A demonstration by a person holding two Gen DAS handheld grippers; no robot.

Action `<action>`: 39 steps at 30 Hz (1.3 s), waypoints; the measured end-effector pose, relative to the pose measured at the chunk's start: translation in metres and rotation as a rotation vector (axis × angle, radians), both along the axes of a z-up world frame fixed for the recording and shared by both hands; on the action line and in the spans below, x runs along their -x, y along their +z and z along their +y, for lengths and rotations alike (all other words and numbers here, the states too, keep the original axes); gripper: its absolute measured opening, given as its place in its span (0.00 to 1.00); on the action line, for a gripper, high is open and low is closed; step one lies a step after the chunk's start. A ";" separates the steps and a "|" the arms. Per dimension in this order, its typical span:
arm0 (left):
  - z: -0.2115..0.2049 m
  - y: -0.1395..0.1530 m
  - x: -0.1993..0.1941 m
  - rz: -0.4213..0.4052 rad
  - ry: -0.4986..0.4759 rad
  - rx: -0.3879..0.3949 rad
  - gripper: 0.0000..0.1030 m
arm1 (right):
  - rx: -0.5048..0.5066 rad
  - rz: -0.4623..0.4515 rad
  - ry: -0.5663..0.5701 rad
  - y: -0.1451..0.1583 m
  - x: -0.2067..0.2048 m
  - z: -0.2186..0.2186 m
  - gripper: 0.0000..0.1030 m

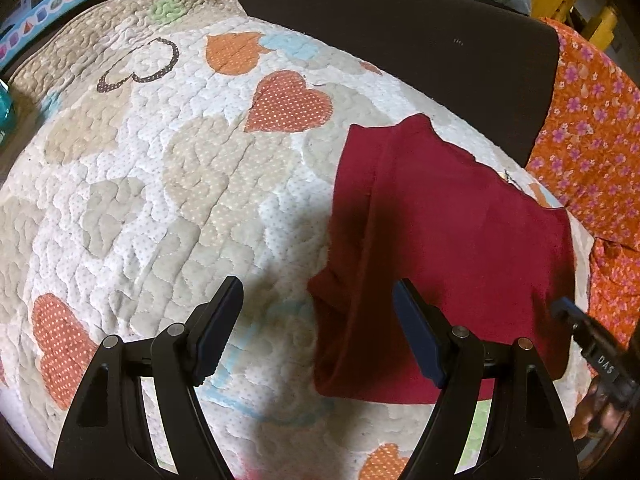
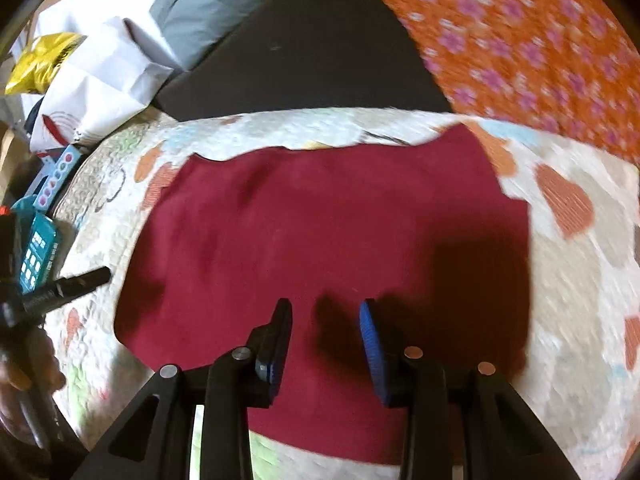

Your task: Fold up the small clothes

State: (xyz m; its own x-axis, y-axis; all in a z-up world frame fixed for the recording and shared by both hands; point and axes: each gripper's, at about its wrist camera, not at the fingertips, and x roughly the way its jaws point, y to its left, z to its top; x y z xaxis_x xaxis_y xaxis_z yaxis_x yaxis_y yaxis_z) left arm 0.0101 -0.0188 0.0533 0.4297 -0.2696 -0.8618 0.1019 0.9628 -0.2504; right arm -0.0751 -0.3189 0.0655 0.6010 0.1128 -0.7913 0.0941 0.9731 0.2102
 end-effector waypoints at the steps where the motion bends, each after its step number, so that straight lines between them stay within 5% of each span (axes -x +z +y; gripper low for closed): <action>1: -0.001 0.000 0.000 -0.006 -0.001 -0.014 0.75 | 0.002 -0.003 0.011 0.001 -0.004 0.005 0.33; 16: -0.010 -0.014 -0.014 -0.017 -0.002 -0.049 0.75 | -0.014 -0.008 0.068 -0.006 -0.026 0.030 0.37; 27: -0.011 -0.029 -0.037 0.033 0.006 0.077 0.75 | -0.178 -0.048 0.094 -0.005 -0.071 0.045 0.38; 30: -0.014 -0.038 -0.036 0.057 0.001 0.091 0.77 | -0.234 -0.061 0.113 0.000 -0.098 0.059 0.45; 35: -0.013 -0.048 -0.032 0.040 0.035 0.146 0.82 | -0.217 -0.018 0.140 0.000 -0.144 0.094 0.47; 39: -0.014 -0.049 -0.024 -0.004 0.043 0.158 0.83 | -0.227 0.068 0.174 -0.009 -0.172 0.126 0.57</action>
